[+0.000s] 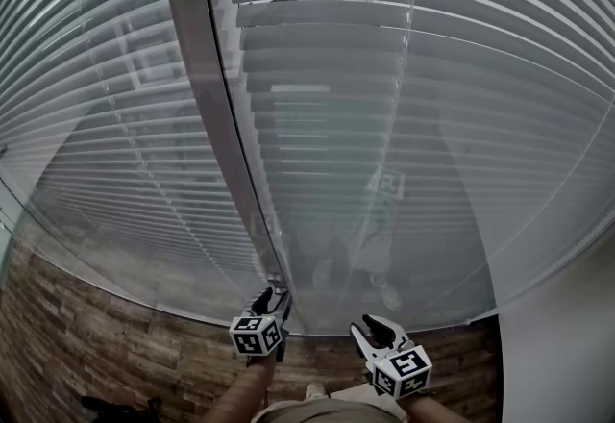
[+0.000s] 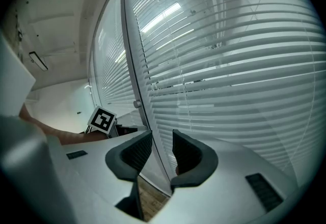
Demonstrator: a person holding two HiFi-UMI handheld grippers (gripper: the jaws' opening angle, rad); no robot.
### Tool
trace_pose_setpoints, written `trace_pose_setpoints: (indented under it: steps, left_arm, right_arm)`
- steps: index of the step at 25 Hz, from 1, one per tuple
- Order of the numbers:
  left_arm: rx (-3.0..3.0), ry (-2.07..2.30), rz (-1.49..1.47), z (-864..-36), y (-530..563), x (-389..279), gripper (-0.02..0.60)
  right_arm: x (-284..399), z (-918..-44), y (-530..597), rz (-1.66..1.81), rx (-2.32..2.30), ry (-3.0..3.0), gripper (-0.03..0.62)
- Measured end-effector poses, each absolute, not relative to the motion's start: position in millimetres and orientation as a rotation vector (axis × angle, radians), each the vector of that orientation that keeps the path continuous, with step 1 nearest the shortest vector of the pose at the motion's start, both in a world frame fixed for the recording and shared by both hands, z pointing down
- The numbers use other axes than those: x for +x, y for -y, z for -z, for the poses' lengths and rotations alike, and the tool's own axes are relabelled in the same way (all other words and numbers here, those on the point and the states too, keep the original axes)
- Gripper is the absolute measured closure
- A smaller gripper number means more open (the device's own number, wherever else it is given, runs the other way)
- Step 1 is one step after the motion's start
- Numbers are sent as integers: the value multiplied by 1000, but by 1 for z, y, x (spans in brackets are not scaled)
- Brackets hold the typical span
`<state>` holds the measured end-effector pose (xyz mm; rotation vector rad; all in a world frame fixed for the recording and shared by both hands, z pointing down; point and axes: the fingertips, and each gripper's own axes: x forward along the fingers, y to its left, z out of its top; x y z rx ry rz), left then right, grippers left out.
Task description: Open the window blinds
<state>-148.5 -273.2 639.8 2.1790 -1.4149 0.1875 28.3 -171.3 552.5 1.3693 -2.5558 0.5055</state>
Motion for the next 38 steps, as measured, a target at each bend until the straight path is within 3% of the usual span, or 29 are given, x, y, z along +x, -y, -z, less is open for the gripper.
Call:
trace_pose_setpoints:
  steps: [33, 38]
  left_arm:
    - [2226, 1502, -379, -641, 273, -142, 377]
    - [2210, 1559, -428, -642, 273, -145, 424]
  right_arm:
    - [27, -554, 173, -505, 1354, 2560, 473]
    - [29, -555, 170, -509, 1364, 2559, 473]
